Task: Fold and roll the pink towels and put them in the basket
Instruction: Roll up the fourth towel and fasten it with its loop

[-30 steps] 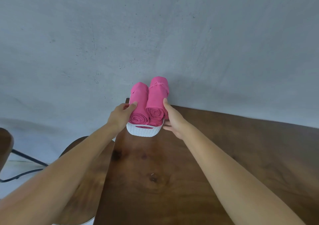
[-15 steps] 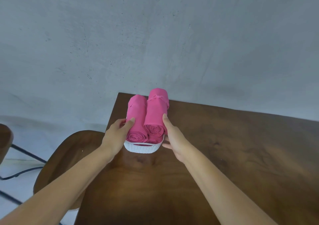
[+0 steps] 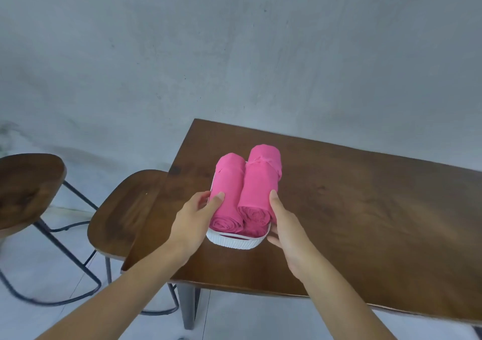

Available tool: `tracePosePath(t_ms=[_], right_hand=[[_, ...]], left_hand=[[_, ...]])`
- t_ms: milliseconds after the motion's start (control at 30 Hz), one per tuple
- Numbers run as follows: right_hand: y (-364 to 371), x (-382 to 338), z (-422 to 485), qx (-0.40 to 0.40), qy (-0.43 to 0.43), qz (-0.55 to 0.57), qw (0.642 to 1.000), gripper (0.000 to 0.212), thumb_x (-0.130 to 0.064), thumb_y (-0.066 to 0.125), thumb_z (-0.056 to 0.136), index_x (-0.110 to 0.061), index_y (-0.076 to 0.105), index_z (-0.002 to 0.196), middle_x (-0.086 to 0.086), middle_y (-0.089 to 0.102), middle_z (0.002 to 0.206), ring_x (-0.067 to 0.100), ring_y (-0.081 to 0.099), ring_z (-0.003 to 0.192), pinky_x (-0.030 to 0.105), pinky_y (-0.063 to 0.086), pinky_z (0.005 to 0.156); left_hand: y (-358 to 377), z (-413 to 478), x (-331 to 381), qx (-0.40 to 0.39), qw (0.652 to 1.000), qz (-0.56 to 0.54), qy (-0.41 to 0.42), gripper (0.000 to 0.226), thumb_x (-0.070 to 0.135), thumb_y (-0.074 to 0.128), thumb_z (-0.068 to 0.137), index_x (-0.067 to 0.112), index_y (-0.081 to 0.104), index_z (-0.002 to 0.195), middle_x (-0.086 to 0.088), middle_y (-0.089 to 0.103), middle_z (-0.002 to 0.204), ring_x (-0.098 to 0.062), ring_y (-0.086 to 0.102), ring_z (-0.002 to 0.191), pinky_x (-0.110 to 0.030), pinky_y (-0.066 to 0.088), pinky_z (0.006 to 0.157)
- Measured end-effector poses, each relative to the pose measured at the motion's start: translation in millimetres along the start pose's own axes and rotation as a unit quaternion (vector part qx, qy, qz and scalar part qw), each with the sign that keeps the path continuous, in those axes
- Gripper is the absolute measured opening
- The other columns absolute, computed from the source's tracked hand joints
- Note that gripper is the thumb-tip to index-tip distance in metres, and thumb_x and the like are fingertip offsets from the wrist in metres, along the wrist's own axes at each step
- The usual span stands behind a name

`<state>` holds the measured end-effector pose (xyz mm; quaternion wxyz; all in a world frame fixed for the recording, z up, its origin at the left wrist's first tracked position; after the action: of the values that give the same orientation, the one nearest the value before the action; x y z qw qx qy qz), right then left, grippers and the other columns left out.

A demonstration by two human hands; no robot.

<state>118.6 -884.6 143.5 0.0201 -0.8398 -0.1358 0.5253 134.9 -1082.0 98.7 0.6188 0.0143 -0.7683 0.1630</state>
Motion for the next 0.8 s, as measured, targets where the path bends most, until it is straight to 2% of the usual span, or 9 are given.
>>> tracePosePath(t_ms=[233, 300, 367, 400, 467, 567, 633, 700, 800], right_hand=[[-8, 23, -33, 0.008, -0.012, 0.012, 1.0, 0.082, -0.083, 0.037, 0.069, -0.027, 0.058, 0.126, -0.003, 0.07, 0.118, 0.012, 0.066, 0.107, 0.022, 0.051, 0.077], [-10, 21, -38, 0.0, -0.014, 0.014, 1.0, 0.081, -0.081, 0.038, 0.074, -0.025, 0.059, 0.128, -0.005, 0.07, 0.117, 0.01, 0.066, 0.105, 0.019, 0.049, 0.072], [-11, 15, -44, 0.006, -0.024, 0.005, 1.0, 0.074, -0.075, 0.039, 0.087, -0.02, 0.054, 0.134, -0.008, 0.067, 0.117, 0.006, 0.064, 0.103, 0.015, 0.046, 0.07], [-12, 11, -47, 0.027, -0.043, -0.007, 0.999, 0.07, -0.071, 0.039, 0.092, -0.02, 0.047, 0.14, -0.008, 0.063, 0.124, 0.008, 0.062, 0.108, 0.015, 0.046, 0.076], [-13, 4, -49, 0.082, -0.135, -0.066, 0.985, 0.071, -0.068, 0.042, 0.094, -0.03, 0.032, 0.153, -0.005, 0.049, 0.143, 0.014, 0.054, 0.126, 0.024, 0.049, 0.091], [-5, -8, -47, 0.107, -0.285, -0.185, 0.935, 0.062, -0.063, 0.047, 0.096, -0.042, 0.029, 0.152, -0.01, 0.03, 0.156, 0.014, 0.036, 0.141, 0.035, 0.044, 0.107], [3, -11, -40, 0.088, -0.309, -0.264, 0.909, 0.052, -0.056, 0.047, 0.1, -0.046, 0.034, 0.148, -0.012, 0.015, 0.164, 0.017, 0.017, 0.151, 0.04, 0.034, 0.114], [8, -10, -31, 0.08, -0.304, -0.325, 0.892, 0.043, -0.048, 0.045, 0.103, -0.046, 0.041, 0.146, -0.012, -0.001, 0.167, 0.023, 0.004, 0.155, 0.044, 0.03, 0.118], [8, -6, -24, 0.083, -0.293, -0.358, 0.883, 0.035, -0.039, 0.041, 0.105, -0.042, 0.053, 0.138, -0.013, -0.011, 0.167, 0.026, 0.001, 0.156, 0.041, 0.031, 0.118]], left_hand=[[8, -38, -6, 0.012, 1.0, 0.003, 0.004, 0.076, 0.075, 0.051, 0.078, 0.027, 0.054, 0.137, 0.011, 0.067, 0.116, -0.009, 0.07, 0.098, -0.032, 0.061, 0.088], [6, -43, -4, 0.01, 1.0, 0.012, 0.007, 0.072, 0.071, 0.053, 0.082, 0.025, 0.055, 0.137, 0.01, 0.067, 0.115, -0.009, 0.07, 0.097, -0.026, 0.061, 0.082], [4, -46, -2, 0.018, 1.0, 0.022, 0.012, 0.064, 0.066, 0.053, 0.088, 0.024, 0.055, 0.136, 0.011, 0.066, 0.114, -0.007, 0.068, 0.095, -0.017, 0.057, 0.074], [2, -48, -1, 0.028, 0.999, 0.032, 0.016, 0.06, 0.063, 0.052, 0.091, 0.023, 0.055, 0.136, 0.013, 0.065, 0.113, -0.005, 0.066, 0.094, -0.013, 0.053, 0.071], [1, -52, 2, 0.056, 0.996, 0.06, 0.028, 0.055, 0.058, 0.051, 0.095, 0.023, 0.052, 0.137, 0.013, 0.061, 0.117, -0.003, 0.062, 0.096, -0.011, 0.048, 0.073], [-1, -60, 2, 0.095, 0.989, 0.097, 0.06, 0.054, 0.059, 0.053, 0.094, 0.027, 0.05, 0.137, 0.009, 0.058, 0.134, -0.009, 0.058, 0.115, -0.025, 0.05, 0.093], [-2, -65, 1, 0.105, 0.985, 0.115, 0.078, 0.056, 0.061, 0.054, 0.091, 0.03, 0.05, 0.137, 0.009, 0.056, 0.139, -0.01, 0.055, 0.122, -0.029, 0.047, 0.098], [-2, -68, 3, 0.111, 0.979, 0.144, 0.096, 0.055, 0.059, 0.056, 0.092, 0.031, 0.05, 0.138, 0.01, 0.054, 0.141, -0.004, 0.051, 0.119, -0.025, 0.044, 0.097], [-3, -72, 9, 0.116, 0.969, 0.184, 0.12, 0.052, 0.057, 0.057, 0.093, 0.032, 0.049, 0.139, 0.012, 0.053, 0.142, 0.0, 0.046, 0.116, -0.02, 0.04, 0.095]])
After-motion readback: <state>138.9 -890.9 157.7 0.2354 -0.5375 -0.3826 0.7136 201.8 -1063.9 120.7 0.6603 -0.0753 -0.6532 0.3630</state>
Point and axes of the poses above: each hand's wrist, its own z-axis towards the middle knuckle, its own y-axis out of the palm, x = y × z, the point moved 2 cm from there along z, towards the middle knuckle
